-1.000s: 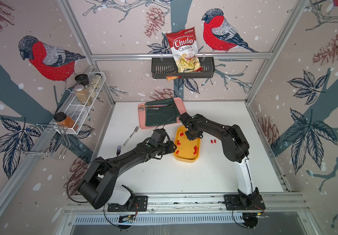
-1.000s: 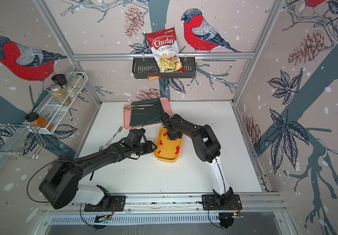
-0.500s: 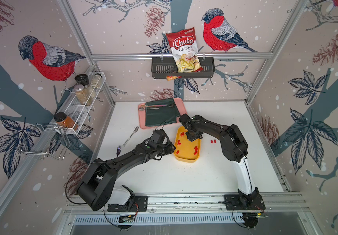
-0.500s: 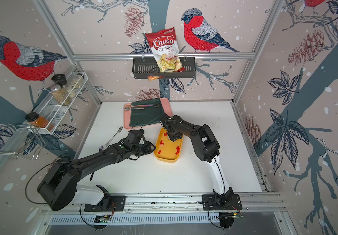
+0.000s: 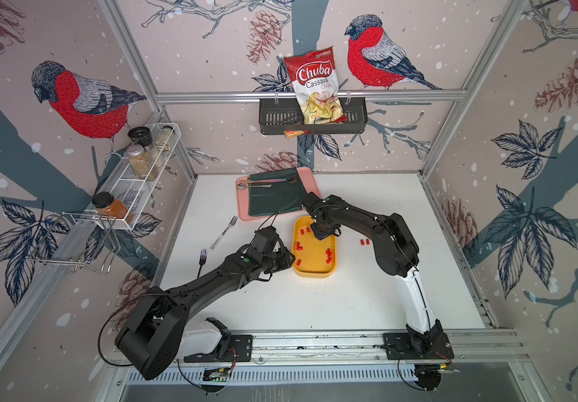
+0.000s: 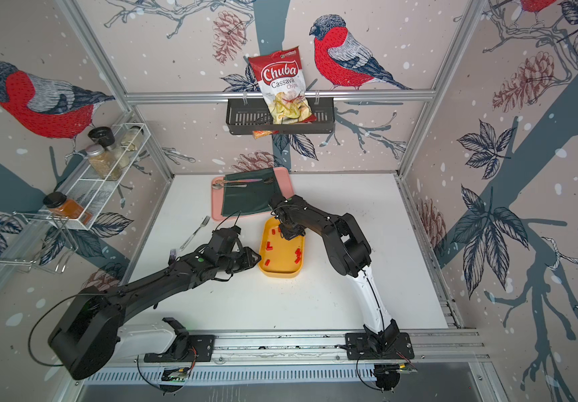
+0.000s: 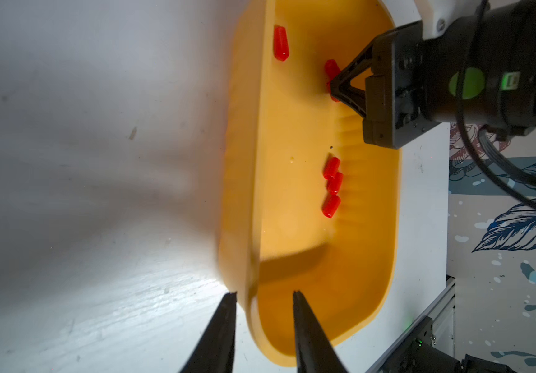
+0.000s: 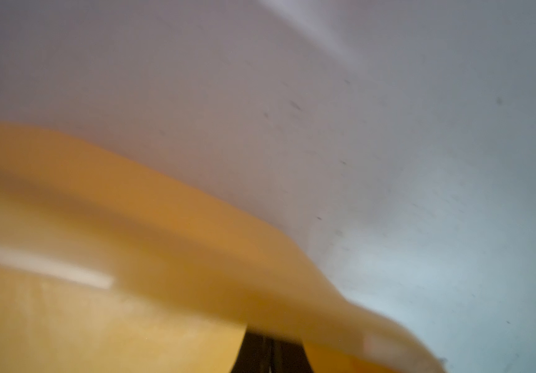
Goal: Take the screw protection sleeves out of the storage box
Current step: Pick up the screw protection sleeve from the storage box, then place the screw protection sleeve at the center of the board.
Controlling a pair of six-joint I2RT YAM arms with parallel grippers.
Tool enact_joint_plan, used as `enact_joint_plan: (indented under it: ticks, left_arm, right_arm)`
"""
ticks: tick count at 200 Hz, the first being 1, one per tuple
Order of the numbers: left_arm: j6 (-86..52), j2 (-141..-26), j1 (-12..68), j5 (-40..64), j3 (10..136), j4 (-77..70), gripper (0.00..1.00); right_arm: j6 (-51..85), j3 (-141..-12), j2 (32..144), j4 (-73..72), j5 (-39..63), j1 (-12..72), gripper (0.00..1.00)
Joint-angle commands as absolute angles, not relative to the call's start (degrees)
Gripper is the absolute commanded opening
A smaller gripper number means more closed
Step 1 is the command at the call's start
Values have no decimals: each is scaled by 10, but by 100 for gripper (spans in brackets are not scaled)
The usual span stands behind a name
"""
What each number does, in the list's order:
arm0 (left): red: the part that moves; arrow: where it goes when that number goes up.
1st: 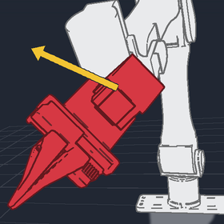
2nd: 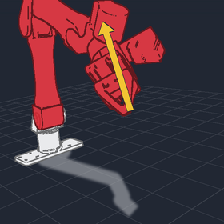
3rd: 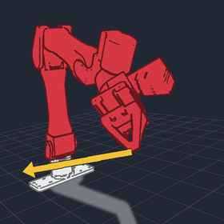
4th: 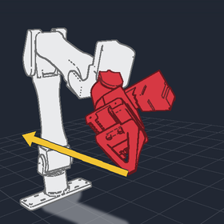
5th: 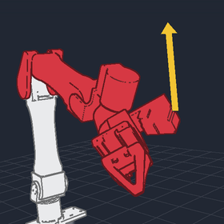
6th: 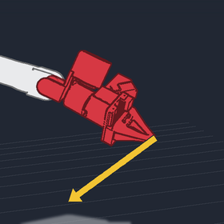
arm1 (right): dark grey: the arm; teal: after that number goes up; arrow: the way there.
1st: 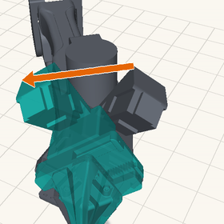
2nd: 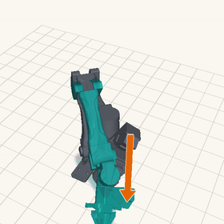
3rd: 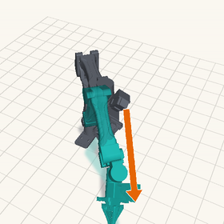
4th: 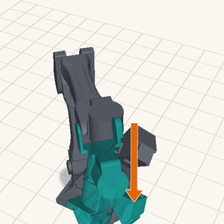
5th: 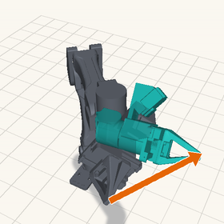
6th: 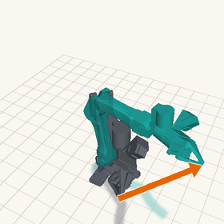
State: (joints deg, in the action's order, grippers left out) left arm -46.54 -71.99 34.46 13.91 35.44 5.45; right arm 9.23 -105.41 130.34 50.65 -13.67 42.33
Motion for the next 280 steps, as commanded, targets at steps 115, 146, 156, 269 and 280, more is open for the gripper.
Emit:
enact_joint_plan:
  ticks: [115,146,156,269,280]
  left_arm:
    - [-466,-709,345,131,353,65,36]
    - [-467,-709,345,130,353,67,36]
    - [-468,-709,345,130,351,65,36]
    - [-471,-724,345,131,361,64,37]
    - [-470,-726,345,131,361,64,37]
  right_arm:
    - [188,-962,1137,448,53,390,0]
    - [255,-847,1029,397,84,295,0]
    - [265,-808,1007,379,91,266,0]
    - [250,-686,1051,320,65,247,0]
    - [246,-682,1054,321,64,248,0]
